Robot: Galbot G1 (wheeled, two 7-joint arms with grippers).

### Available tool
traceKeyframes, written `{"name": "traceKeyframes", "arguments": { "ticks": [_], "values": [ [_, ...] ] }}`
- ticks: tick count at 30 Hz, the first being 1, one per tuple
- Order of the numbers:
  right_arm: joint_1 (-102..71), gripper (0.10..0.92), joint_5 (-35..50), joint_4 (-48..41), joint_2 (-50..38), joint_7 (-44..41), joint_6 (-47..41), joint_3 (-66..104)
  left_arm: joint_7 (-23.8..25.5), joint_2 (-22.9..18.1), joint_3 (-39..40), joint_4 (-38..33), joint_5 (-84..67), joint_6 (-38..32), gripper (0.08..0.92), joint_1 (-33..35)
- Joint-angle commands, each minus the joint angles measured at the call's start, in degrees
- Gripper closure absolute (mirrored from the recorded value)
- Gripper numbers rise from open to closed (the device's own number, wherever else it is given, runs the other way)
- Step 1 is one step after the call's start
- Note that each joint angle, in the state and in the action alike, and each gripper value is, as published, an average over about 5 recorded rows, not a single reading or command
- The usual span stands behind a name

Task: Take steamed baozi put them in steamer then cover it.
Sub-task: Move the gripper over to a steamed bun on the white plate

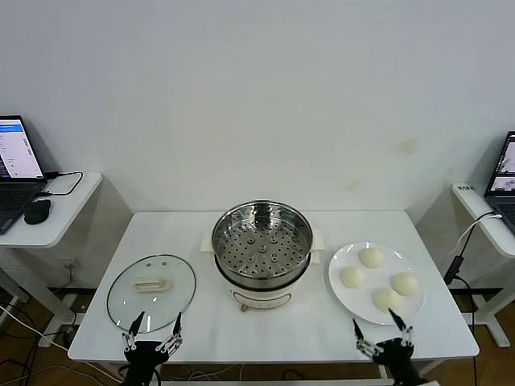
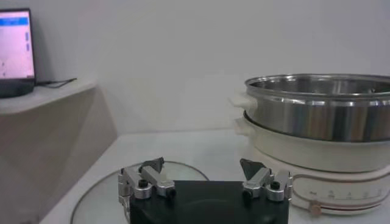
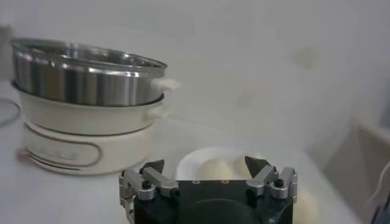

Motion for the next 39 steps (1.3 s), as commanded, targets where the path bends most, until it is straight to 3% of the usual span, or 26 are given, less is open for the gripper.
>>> {"name": "traceKeyframes", "arguments": {
  "ticks": [1,7,13,18,24,30,39],
  "values": [
    [14.2,0.203,-10.9,-5.0,-19.3,-9.6,-8.9,4.0,0.3,1.1,-0.5,-0.5,5.2,1.8,0.177,-1.6],
    [27.0,0.203,-12.2,-15.0,-34.8,-22.4,-9.3,-2.6,-0.3,0.9,-0.6,0.0,7.3,1.4,0.177,-1.9],
    [51.8,0.203,-9.7,-27.1,-41.7,-32.6,-7.8,-26.4,-1.1,0.7,-0.5,0.2,8.7,0.6,0.177,-2.6],
    [74.5,0.203,-7.5,-37.6,-40.5,-40.6,-5.3,-52.1,-1.6,0.1,-0.8,1.2,8.4,-0.9,0.177,-2.4],
    [90.5,0.203,-7.5,-46.0,-36.6,-51.0,-2.1,-70.8,-1.7,0.5,-1.8,1.5,7.7,-1.0,0.177,-2.5],
    [97.4,0.203,-8.6,-53.4,-30.9,-54.5,-0.1,-79.3,-1.7,1.4,-3.0,1.3,6.9,-0.9,0.177,-2.9],
    [98.3,0.203,-10.8,-59.6,-23.4,-53.3,0.1,-83.4,-1.6,2.1,-4.2,1.4,6.6,-0.9,0.177,-3.2]
  ]
}}
